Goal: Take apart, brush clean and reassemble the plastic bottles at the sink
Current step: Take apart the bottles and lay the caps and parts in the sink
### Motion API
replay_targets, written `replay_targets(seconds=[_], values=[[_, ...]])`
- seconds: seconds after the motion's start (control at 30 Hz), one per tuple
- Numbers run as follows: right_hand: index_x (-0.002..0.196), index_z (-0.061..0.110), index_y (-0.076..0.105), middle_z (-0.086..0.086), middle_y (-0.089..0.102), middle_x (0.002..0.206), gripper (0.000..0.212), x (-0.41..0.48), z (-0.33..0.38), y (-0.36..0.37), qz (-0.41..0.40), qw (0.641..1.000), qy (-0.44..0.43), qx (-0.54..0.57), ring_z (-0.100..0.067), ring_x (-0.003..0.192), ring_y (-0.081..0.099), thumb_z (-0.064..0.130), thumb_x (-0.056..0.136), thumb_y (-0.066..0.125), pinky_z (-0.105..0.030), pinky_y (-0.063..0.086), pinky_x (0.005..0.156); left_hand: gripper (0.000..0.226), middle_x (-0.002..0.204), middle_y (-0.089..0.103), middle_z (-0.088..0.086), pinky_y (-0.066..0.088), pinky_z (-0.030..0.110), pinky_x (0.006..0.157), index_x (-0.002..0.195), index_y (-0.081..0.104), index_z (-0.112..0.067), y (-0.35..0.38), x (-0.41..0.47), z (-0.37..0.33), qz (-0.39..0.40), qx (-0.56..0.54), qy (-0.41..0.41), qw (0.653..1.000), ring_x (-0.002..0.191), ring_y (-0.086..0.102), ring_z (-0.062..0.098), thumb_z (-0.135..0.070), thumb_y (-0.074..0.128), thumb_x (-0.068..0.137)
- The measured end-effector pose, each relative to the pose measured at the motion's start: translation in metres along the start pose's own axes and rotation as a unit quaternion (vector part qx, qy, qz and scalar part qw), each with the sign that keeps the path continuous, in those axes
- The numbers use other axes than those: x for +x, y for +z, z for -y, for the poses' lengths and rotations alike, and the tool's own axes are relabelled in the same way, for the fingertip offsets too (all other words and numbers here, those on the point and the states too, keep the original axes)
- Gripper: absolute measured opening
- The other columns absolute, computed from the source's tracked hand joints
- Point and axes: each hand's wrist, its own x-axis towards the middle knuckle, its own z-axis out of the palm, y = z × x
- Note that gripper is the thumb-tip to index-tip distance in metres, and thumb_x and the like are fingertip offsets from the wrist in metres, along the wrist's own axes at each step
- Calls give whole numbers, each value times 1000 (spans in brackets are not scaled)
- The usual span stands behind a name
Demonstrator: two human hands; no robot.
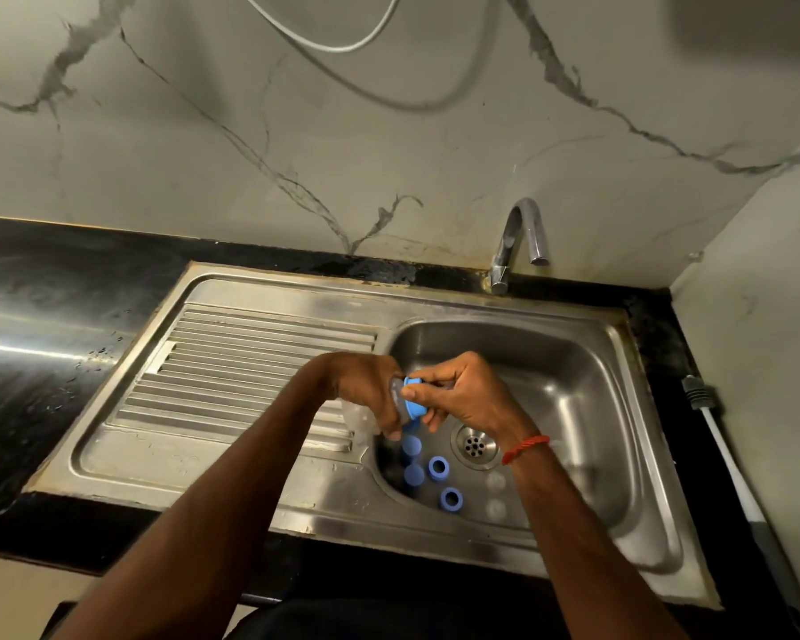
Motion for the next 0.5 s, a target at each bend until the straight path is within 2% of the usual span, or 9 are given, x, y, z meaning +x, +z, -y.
replay_targets(seconds=[0.07,0.1,0.17,0.23,0.27,0.33,0.4,0.47,0.5], values=[[107,1,74,-18,75,81,32,-2,-5,8,0,1000,7,10,-36,69,72,21,83,78,-41,61,62,34,84,74,0,56,31,80,92,75,-13,1,-2,6,19,-16,-8,1000,79,67,13,-19,90,62],[110,2,73,-17,75,86,34,-2,-6,8,-2,1000,20,11,-37,74,73,21,82,79,-45,62,67,33,85,74,-1,56,30,80,93,75,-14,1,-1,7,0,10,-10,1000,78,67,13,-19,91,64],[113,7,70,-16,75,94,37,3,-5,1,6,998,65,3,-35,83,74,16,79,83,-48,62,76,33,84,73,-2,55,27,74,92,74,-16,5,5,6,-80,134,-23,988,75,66,13,-27,92,67],[114,10,63,-17,73,99,45,10,-2,-10,35,991,121,-43,-30,86,74,12,75,86,-43,62,76,42,92,72,-1,55,28,75,100,69,-20,14,13,0,-171,302,-54,936,81,66,15,-39,88,68],[115,12,58,-16,72,103,52,13,0,-15,52,983,157,-75,-28,86,74,13,73,88,-40,62,75,45,100,71,0,53,32,82,109,65,-21,20,19,-3,-208,372,-52,903,89,67,18,-42,83,73],[118,13,53,-14,71,106,60,19,5,-22,82,963,225,-120,-26,83,75,16,70,90,-34,61,69,46,118,68,3,44,39,98,123,59,-22,30,29,-5,-271,450,3,851,109,64,23,-45,72,86],[113,7,60,-12,73,95,48,22,8,-25,129,950,267,-99,-21,75,72,16,74,87,-25,57,60,46,125,67,6,38,41,105,128,58,-20,33,32,-6,-318,496,69,805,118,61,26,-43,69,89],[94,6,70,-12,73,83,18,22,5,-22,174,939,294,-32,-16,65,68,11,81,81,-18,51,52,50,115,71,8,46,42,99,119,64,-16,32,32,-3,-344,544,115,756,109,66,27,-41,81,79],[84,9,70,-10,71,75,10,21,3,-20,179,938,298,-11,-12,56,63,9,82,80,-15,46,46,50,108,73,8,49,41,95,114,67,-15,32,32,-1,-349,556,126,744,102,68,27,-40,85,74]])
